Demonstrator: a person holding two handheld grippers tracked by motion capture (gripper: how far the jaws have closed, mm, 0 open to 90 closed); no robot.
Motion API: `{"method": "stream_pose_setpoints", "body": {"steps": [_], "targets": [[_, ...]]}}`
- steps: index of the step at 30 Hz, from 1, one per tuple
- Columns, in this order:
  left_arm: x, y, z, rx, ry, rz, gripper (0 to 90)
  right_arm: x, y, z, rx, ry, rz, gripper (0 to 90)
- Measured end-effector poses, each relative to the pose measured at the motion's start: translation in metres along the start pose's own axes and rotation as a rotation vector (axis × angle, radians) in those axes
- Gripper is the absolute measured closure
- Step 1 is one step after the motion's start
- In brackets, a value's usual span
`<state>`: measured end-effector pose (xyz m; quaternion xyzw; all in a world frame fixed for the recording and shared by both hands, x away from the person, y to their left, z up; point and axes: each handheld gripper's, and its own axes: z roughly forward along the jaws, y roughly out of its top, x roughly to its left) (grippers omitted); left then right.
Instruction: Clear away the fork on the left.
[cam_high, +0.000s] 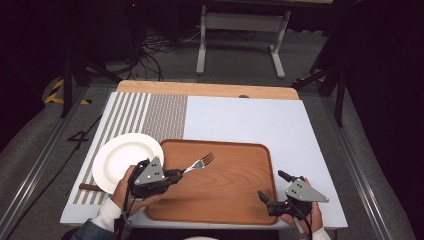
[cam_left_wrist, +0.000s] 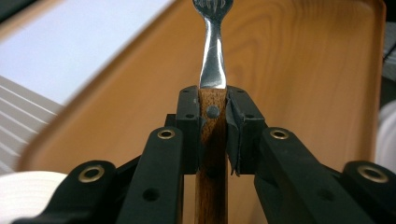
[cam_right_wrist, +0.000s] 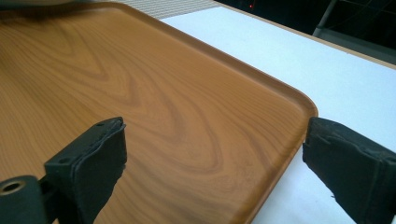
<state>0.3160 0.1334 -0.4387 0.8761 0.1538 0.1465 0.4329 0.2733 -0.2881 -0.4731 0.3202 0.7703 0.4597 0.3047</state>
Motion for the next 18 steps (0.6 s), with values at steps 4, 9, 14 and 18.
{"method": "stream_pose_setpoints", "body": {"steps": [4,9,14,18], "targets": [[-0.007,-0.005,0.009,0.055,-0.009,0.004,77.2,0.000,0.000,0.000,-0.001,-0.001,0.000,7.2],[-0.015,-0.014,0.014,0.098,-0.023,-0.013,77.2,0.000,0.000,0.000,-0.001,0.002,-0.003,7.3],[-0.022,-0.023,0.016,0.126,-0.020,-0.039,77.1,0.000,0.000,0.000,-0.004,0.004,0.001,7.3],[-0.023,-0.024,0.017,0.134,-0.012,-0.037,76.8,0.001,0.001,0.001,0.000,0.005,-0.003,7.3]]}}
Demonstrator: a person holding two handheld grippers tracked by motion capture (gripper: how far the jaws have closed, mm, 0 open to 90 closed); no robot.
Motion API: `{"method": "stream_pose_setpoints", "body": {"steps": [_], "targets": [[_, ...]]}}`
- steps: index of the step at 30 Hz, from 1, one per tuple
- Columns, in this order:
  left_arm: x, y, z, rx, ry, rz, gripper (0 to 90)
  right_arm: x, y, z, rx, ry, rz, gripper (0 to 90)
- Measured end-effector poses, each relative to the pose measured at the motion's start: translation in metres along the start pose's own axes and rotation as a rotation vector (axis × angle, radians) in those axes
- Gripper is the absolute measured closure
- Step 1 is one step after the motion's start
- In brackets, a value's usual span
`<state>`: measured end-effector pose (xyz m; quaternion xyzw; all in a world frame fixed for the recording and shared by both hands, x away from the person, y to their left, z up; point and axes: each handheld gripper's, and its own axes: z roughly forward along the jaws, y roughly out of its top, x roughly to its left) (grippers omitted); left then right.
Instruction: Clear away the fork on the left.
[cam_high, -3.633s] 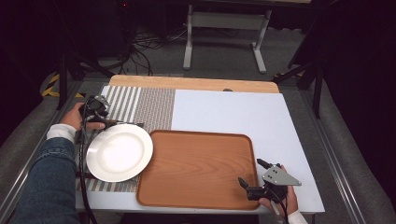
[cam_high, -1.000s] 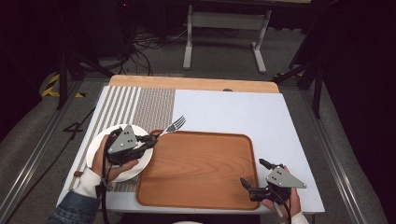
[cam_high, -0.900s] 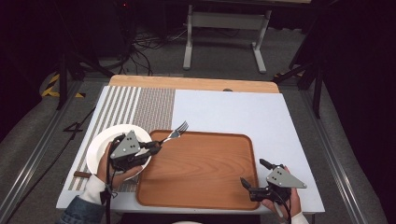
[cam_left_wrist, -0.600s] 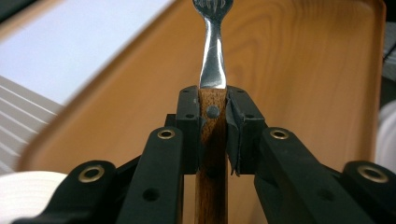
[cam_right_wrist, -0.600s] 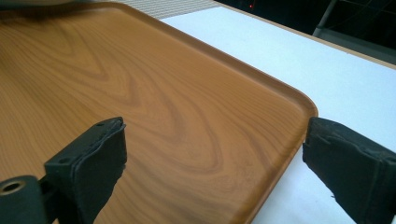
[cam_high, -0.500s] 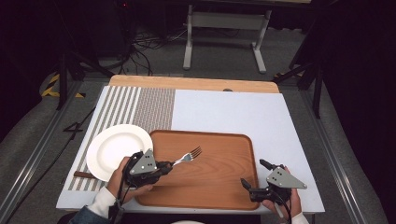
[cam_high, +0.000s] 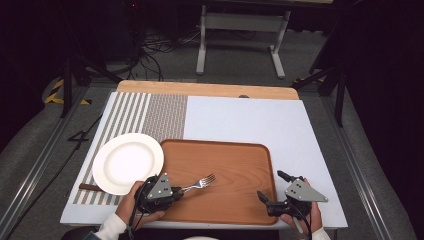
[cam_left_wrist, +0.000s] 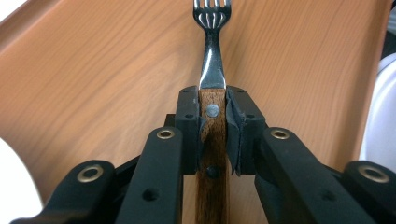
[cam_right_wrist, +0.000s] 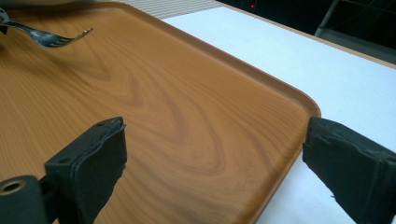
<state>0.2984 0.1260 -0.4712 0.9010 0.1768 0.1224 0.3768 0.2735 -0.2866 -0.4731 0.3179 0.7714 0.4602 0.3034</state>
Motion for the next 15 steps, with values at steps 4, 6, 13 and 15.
{"method": "stream_pose_setpoints", "body": {"steps": [4,6,13,15], "targets": [[-0.003,-0.001,-0.005,-0.065,-0.002,-0.003,64.5,0.000,-0.001,0.001,0.011,0.006,-0.006,7.3],[-0.003,0.000,-0.007,-0.072,-0.006,0.004,67.6,0.000,-0.001,0.001,0.009,0.007,-0.006,7.3],[-0.001,0.012,-0.014,-0.109,-0.100,0.161,89.8,0.001,-0.001,0.002,0.011,0.015,-0.011,7.3],[-0.001,0.018,-0.009,-0.088,-0.117,0.192,90.0,0.002,-0.001,0.002,0.012,0.018,-0.012,7.3]]}}
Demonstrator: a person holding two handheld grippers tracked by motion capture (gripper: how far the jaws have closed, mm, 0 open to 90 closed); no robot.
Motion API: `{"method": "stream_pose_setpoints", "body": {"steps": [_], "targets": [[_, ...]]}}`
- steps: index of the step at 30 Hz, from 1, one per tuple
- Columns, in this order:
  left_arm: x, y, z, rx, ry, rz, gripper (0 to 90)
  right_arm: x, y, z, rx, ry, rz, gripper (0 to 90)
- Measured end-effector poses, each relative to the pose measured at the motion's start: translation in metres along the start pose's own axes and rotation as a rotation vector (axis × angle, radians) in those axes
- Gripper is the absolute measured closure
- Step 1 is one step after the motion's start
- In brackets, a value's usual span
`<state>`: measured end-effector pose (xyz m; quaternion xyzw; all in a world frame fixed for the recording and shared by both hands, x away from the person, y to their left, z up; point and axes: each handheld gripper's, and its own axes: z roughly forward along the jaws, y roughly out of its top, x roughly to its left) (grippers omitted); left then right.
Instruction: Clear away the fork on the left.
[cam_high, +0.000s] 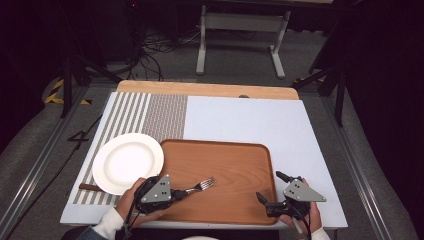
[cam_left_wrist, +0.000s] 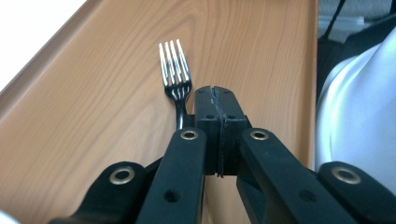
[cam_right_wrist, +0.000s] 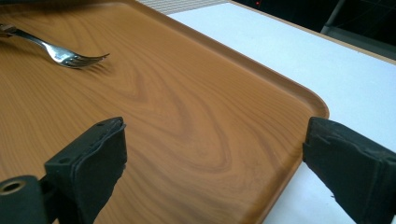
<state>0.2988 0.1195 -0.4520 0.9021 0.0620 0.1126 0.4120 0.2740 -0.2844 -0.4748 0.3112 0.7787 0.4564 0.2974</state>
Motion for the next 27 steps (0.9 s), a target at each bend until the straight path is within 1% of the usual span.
{"method": "stream_pose_setpoints", "body": {"steps": [1,2,3,4,5,7,9,10,11,12,13,14,15,16,18,19,20,21,22,24,26,27], "targets": [[0.002,0.005,0.009,0.020,-0.021,0.033,90.0,0.001,0.000,0.001,0.004,0.001,-0.001,7.3],[0.004,0.008,0.014,0.035,-0.040,0.042,90.0,0.001,0.000,0.001,0.006,0.002,-0.002,7.3],[0.004,0.008,0.014,0.035,-0.040,0.042,90.0,0.001,0.000,0.001,0.006,0.002,-0.002,7.3],[0.005,0.010,0.019,0.052,-0.050,0.052,90.0,0.001,0.000,0.001,0.008,0.003,-0.001,7.3],[0.007,0.013,0.024,0.068,-0.049,0.067,90.0,0.001,-0.001,0.001,0.009,0.003,-0.001,7.3],[0.010,0.017,0.033,0.101,-0.072,0.075,90.0,0.001,-0.001,0.000,0.008,0.003,-0.001,7.3],[0.011,0.021,0.040,0.127,-0.083,0.093,90.0,0.001,-0.001,0.000,0.007,0.004,-0.002,7.3],[0.012,0.023,0.044,0.131,-0.091,0.098,90.0,0.000,-0.001,0.000,0.008,0.004,-0.002,7.3],[0.012,0.024,0.047,0.132,-0.096,0.094,90.0,0.000,-0.001,0.000,0.009,0.004,-0.001,7.3],[0.013,0.026,0.053,0.159,-0.102,0.111,90.0,0.000,-0.001,0.000,0.009,0.006,-0.002,7.3],[0.013,0.026,0.053,0.159,-0.102,0.111,90.0,0.000,-0.001,0.000,0.009,0.006,-0.002,7.3],[0.014,0.027,0.056,0.169,-0.101,0.118,90.0,0.000,-0.002,0.000,0.009,0.007,-0.002,7.3],[0.015,0.028,0.060,0.171,-0.112,0.107,90.0,0.000,-0.002,0.000,0.009,0.007,-0.002,7.3],[0.016,0.029,0.064,0.192,-0.105,0.116,90.0,0.000,-0.002,0.000,0.010,0.004,-0.003,7.3],[0.018,0.030,0.066,0.189,-0.112,0.117,89.9,0.000,-0.001,0.000,0.009,-0.001,-0.002,7.3],[0.019,0.031,0.066,0.194,-0.104,0.118,89.8,0.000,-0.001,-0.001,0.006,-0.002,-0.003,7.3],[0.020,0.033,0.068,0.202,-0.078,0.124,89.4,0.000,-0.001,-0.001,0.006,-0.001,-0.002,7.3],[0.020,0.033,0.068,0.202,-0.078,0.124,89.1,0.000,-0.001,-0.001,0.006,-0.001,-0.002,7.3],[0.021,0.033,0.068,0.209,-0.060,0.134,89.1,-0.001,-0.002,-0.001,0.007,-0.003,-0.002,7.3],[0.023,0.034,0.068,0.225,-0.045,0.137,89.1,0.000,-0.002,-0.001,0.007,-0.002,-0.002,7.3],[0.025,0.034,0.068,0.231,-0.019,0.139,89.3,0.000,-0.002,-0.001,0.008,0.001,-0.004,7.3],[0.027,0.034,0.067,0.244,-0.006,0.147,89.4,0.000,-0.002,-0.001,0.009,0.001,-0.004,7.3]]}}
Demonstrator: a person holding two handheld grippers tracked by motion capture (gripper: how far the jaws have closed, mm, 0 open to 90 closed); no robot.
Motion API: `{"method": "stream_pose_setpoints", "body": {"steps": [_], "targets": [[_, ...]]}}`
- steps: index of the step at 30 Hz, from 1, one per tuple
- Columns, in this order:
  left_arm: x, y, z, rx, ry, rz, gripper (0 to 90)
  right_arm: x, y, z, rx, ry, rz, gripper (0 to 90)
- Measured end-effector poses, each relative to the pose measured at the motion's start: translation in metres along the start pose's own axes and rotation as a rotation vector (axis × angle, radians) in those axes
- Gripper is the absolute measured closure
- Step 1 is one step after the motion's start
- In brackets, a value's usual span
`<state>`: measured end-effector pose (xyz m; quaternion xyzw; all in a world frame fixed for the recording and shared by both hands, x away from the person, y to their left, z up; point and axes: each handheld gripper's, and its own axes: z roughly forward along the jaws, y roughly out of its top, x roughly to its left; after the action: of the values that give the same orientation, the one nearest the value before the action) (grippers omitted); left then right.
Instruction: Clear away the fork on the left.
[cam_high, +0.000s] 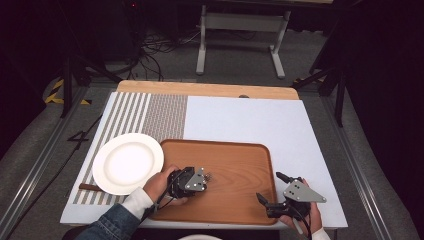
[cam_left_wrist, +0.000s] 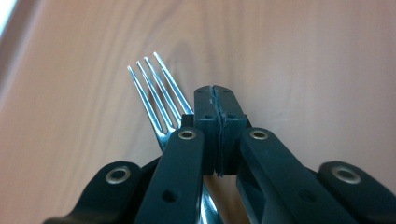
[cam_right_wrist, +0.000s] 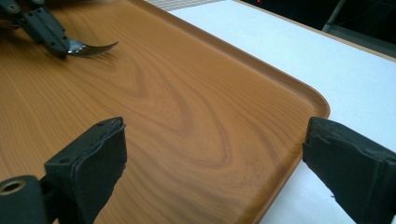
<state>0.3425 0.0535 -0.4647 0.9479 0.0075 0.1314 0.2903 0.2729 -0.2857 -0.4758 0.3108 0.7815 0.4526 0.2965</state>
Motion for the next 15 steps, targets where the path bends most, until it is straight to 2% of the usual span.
{"method": "stream_pose_setpoints", "body": {"steps": [4,5,10,11,15], "targets": [[0.007,-0.002,-0.001,0.021,0.035,0.009,88.9,0.000,0.000,0.001,0.002,0.001,0.002,7.3],[0.008,-0.003,-0.001,0.036,0.055,0.014,89.0,0.000,0.000,0.001,0.002,0.000,0.002,7.3],[0.017,-0.008,-0.004,0.081,0.099,0.009,88.9,0.000,-0.001,0.001,0.009,0.003,0.001,7.3],[0.020,-0.011,-0.007,0.126,0.142,0.032,88.3,0.000,-0.001,0.001,0.010,0.005,0.000,7.3],[0.024,-0.015,-0.010,0.133,0.139,0.018,88.0,0.002,-0.001,0.002,0.021,0.014,-0.007,7.3]]}}
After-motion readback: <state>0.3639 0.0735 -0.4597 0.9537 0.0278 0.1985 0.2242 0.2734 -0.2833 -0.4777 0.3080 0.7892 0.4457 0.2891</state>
